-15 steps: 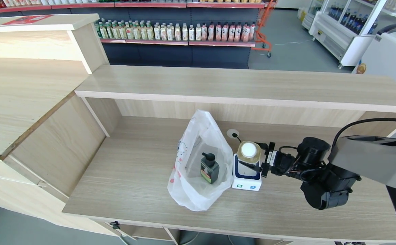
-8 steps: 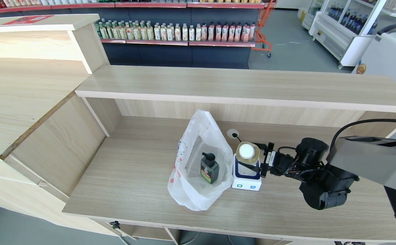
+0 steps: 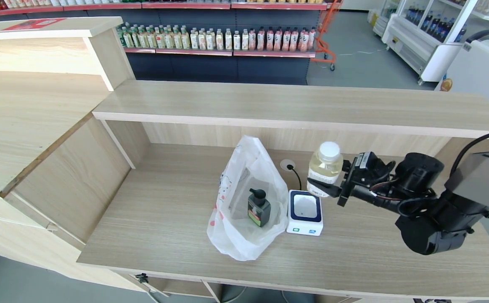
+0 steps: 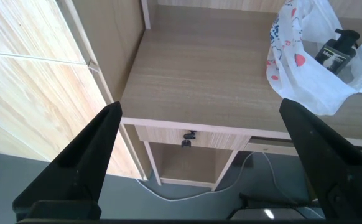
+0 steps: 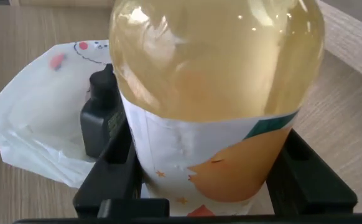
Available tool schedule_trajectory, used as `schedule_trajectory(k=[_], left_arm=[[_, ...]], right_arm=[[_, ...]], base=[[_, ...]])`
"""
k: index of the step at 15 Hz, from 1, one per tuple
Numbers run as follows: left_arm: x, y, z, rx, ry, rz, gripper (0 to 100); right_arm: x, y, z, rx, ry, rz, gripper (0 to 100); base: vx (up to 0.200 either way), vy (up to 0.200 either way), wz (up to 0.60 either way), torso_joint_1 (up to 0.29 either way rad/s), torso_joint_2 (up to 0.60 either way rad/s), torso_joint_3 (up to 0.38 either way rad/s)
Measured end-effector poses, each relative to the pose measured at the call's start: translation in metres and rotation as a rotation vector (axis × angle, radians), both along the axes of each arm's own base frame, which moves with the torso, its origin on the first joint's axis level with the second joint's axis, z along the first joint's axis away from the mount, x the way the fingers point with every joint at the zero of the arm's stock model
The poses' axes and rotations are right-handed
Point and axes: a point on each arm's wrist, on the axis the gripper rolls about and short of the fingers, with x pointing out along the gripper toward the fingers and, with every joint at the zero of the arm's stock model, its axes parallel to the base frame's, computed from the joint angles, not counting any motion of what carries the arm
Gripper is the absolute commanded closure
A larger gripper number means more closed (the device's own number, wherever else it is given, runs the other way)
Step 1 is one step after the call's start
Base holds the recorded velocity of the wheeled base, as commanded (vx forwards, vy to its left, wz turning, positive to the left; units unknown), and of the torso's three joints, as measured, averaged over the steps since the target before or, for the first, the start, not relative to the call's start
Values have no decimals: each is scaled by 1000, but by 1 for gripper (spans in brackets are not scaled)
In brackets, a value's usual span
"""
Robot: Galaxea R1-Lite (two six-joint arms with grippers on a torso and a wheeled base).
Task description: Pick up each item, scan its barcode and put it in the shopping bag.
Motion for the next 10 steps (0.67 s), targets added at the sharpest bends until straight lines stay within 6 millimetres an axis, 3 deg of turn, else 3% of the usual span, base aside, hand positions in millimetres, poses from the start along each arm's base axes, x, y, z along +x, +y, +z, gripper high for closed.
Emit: schedule_trajectory(k=[2,5,7,10], left_arm=[[0,0,0,0,0,0,0],[0,0,0,0,0,0,0],[0,0,0,0,0,0,0],[0,0,0,0,0,0,0]], right_arm=[[-9,-5,15,86,95,-163,100],[-18,-3,16,124,283,-205,100],[-16,8,21,142,287,-172,100],[3,35,21,160,266,-108,100]], base=[[0,0,0,0,0,0],[0,0,0,0,0,0],[0,0,0,0,0,0],[0,0,0,0,0,0]])
